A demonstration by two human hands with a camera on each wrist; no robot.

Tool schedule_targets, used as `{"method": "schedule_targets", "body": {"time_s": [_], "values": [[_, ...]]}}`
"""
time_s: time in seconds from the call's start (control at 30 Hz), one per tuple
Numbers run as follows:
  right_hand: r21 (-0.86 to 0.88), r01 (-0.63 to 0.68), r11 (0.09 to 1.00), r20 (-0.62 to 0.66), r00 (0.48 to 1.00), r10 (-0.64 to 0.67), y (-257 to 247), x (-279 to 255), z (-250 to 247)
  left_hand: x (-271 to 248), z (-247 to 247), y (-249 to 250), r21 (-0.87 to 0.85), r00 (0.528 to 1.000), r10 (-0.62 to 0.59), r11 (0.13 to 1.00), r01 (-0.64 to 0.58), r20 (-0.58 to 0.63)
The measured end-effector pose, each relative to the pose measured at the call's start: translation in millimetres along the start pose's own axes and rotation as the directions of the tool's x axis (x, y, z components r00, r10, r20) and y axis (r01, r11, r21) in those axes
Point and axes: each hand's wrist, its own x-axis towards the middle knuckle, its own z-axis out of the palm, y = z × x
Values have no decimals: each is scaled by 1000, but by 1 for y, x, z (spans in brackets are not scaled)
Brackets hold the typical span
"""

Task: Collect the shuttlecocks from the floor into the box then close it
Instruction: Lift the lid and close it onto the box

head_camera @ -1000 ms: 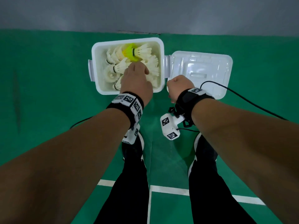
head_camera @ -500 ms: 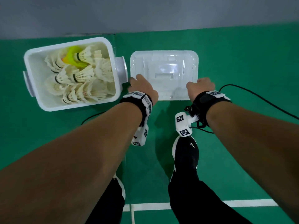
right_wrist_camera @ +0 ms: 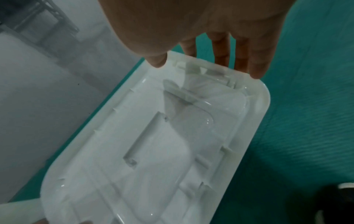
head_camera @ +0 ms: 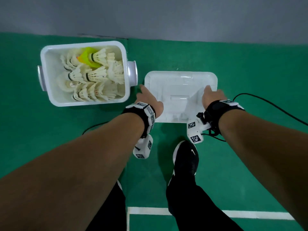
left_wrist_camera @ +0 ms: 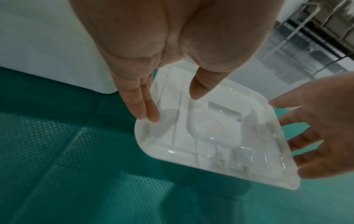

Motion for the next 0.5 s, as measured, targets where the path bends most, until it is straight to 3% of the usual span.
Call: {"method": "schedule_targets", "body": {"time_s": [0.17,0.37,0.5], "values": [[-27,51,998,-75,996,-53,2,-40,-34,-48,-33,-18,-128,973,-44,989,74,225],[92,142,986,-88,987,-134,-42,-121,-55,-92,-109,-55,-375,963,-67,913,164,260],[255,250,934,-5,966,-257,-75,-171,-51,-103,-166,-81,-596,962,-206,756,272,179]]}}
